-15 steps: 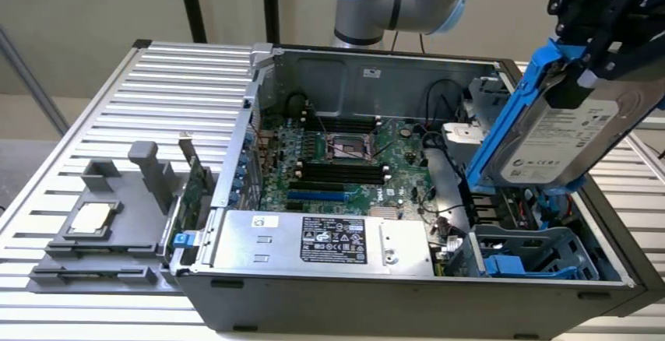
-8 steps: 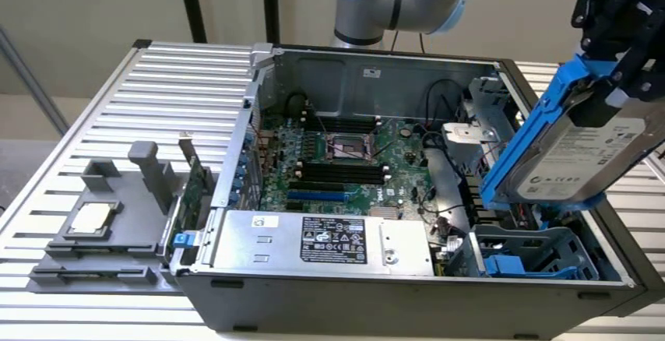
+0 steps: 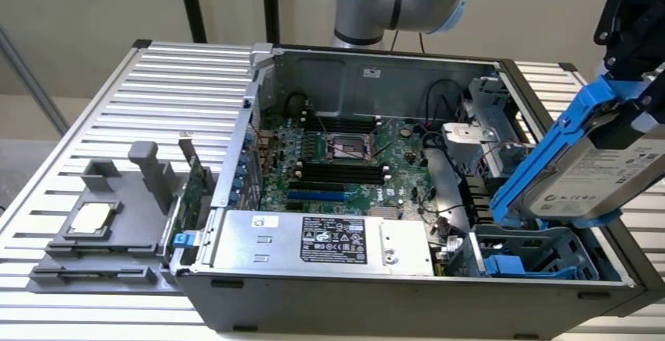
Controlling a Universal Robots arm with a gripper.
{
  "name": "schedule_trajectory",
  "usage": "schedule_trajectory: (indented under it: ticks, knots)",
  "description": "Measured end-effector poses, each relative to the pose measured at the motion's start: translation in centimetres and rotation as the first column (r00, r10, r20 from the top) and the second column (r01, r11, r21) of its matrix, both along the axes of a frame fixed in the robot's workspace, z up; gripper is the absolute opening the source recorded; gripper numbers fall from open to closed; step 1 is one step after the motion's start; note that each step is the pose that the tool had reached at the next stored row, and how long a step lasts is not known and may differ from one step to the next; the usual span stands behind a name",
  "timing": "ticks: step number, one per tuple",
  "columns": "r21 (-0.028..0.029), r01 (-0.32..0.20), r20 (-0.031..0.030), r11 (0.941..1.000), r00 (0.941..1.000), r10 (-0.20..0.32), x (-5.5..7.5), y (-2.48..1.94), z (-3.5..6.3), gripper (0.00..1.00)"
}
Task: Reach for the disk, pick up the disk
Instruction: 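Pick up the disk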
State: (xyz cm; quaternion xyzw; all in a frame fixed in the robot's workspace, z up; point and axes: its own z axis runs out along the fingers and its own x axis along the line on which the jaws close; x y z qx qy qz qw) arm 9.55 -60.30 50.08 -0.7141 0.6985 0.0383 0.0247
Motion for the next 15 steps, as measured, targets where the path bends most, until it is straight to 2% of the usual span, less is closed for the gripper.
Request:
schedule_trajectory:
  ticks: [2, 4, 15]
  knots:
    - [0.0059, 0.0, -0.0001, 1.0, 1.0, 0.0, 0.35, -0.26, -0.17, 0.33]
    - [0.0089, 0.0, 0.0, 1.0, 1.0, 0.0, 0.56, -0.37, -0.32, 0.33]
    - [0.0089, 0.0, 0.0, 1.0, 1.0, 0.0, 0.58, -0.37, -0.32, 0.33]
